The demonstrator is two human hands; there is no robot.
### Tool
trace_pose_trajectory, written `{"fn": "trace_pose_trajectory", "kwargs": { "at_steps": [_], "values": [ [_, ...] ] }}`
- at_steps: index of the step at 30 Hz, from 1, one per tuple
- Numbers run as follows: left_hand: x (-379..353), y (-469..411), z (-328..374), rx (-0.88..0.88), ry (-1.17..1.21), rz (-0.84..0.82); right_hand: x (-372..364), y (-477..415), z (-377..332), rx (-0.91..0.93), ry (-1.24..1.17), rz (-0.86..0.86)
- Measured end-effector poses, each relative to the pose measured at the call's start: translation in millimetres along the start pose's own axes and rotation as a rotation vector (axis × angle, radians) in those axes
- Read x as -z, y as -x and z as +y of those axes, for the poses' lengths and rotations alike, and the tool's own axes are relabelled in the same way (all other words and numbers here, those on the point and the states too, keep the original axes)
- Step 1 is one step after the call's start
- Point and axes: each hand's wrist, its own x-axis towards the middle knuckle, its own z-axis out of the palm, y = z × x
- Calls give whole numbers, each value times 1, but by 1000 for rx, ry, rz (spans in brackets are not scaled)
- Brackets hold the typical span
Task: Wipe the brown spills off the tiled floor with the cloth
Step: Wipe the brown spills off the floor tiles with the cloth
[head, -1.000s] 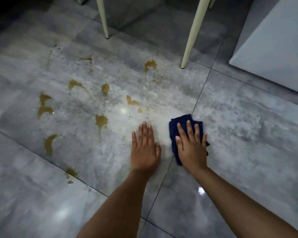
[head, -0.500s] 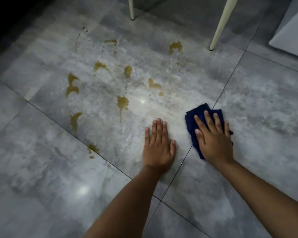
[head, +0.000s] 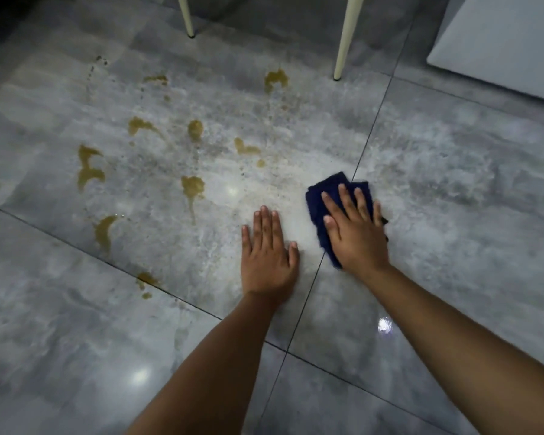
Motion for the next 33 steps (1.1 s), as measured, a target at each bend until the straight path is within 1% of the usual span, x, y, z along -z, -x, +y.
{"fn": "trace_pose_trajectory", "kwargs": {
  "at_steps": [3,6,9,11,12,14,16,17,19,22,24,28,30,33],
  "values": [
    [-1,-2,-3,-29,19,-12,1,15,21,-119,-16,51],
    [-3,5,-15,-114,15,-7,-4,70,20,-143,-25,46],
    [-8,33,-33,-106,-22,45,-11,107,-8,-46,38,-47],
    [-6,56,-42,-75,-21,40,-8,97,-24,54,79,-109],
    [-4,62,-45,-75,-15,23,-4,85,-30,69,90,-128],
    [2,74,-52,-97,-2,-2,3,71,-37,6,104,-173],
    [10,75,-54,-93,15,-6,5,73,-38,-71,91,-216],
    [12,72,-53,-87,24,-2,3,81,-36,-80,99,-233],
    [24,74,-68,-75,9,32,-4,107,-47,5,121,-203],
    [34,77,-116,-32,-35,62,-15,131,-71,145,105,-189],
    [36,86,-154,28,-51,79,-23,132,-91,210,111,-199],
    [45,98,-207,130,-67,42,-35,116,-140,332,108,-220],
    [50,101,-222,171,-53,23,-39,102,-159,370,94,-236],
    [52,106,-228,200,-20,8,-40,88,-163,349,102,-201]
  ]
}}
